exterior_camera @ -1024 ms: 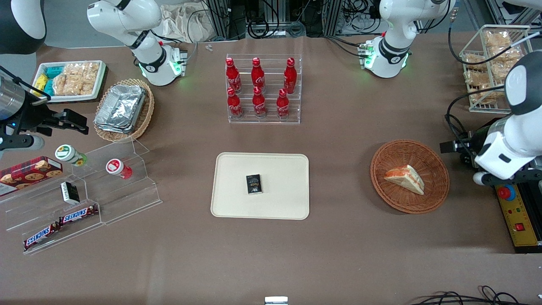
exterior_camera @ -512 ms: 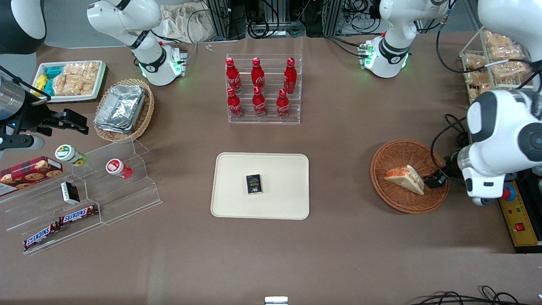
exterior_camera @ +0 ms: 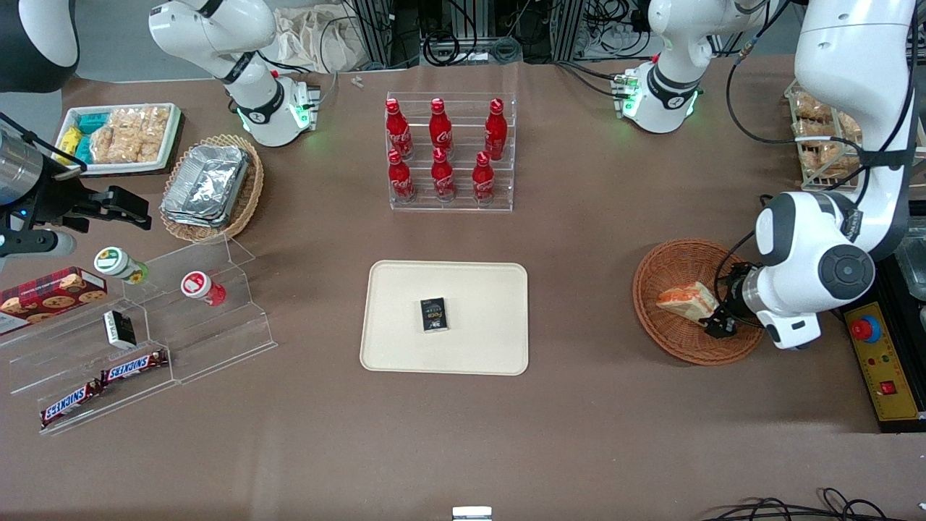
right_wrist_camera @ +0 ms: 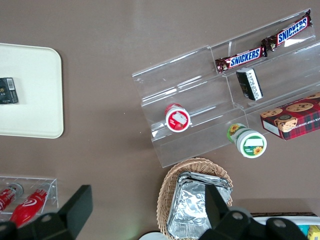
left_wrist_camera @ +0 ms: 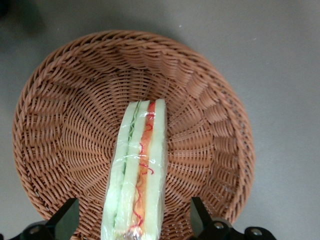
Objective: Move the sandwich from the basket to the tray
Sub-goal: 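Close the left gripper on the sandwich wedge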
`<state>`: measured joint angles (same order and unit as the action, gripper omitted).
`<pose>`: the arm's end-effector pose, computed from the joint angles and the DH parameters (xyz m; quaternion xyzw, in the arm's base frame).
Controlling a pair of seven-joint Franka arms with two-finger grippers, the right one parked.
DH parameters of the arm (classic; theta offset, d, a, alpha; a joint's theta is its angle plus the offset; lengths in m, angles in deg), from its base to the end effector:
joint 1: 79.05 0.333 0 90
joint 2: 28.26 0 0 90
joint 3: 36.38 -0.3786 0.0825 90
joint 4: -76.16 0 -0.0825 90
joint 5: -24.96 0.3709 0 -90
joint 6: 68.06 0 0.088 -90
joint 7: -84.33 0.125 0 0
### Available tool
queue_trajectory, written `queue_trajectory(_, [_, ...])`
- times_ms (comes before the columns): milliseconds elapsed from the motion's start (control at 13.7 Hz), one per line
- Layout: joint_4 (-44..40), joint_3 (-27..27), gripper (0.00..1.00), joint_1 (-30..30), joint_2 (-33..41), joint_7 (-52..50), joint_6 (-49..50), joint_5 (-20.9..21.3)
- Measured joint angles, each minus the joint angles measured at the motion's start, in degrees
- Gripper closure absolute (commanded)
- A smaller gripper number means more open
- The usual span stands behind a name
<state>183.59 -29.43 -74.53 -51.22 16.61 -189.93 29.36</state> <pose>0.6280 -0.0159 0.3368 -0.8502 -0.5214 0.0551 0.0475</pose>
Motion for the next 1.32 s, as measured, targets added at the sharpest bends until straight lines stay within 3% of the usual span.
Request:
queue_trajectory(585, [1.8,0.1,0.0,0.0,-2.2,-0.1,0.0,0.7])
queue_trajectory(659, [1.8,0.2,0.08,-0.1,-2.9,-0.1,-0.2,1.1])
queue_trajectory(805, [1.8,0.3,0.8,-0.3,-3.8,-0.2,-0.7,1.8])
queue_trajectory(878, [1.8,0.3,1.0,-0.4,-3.8,-0.3,-0.8,1.8])
queue_trajectory(1317, [-0.6,0.4,1.0,-0.4,-3.8,-1.6,-0.8,2.1])
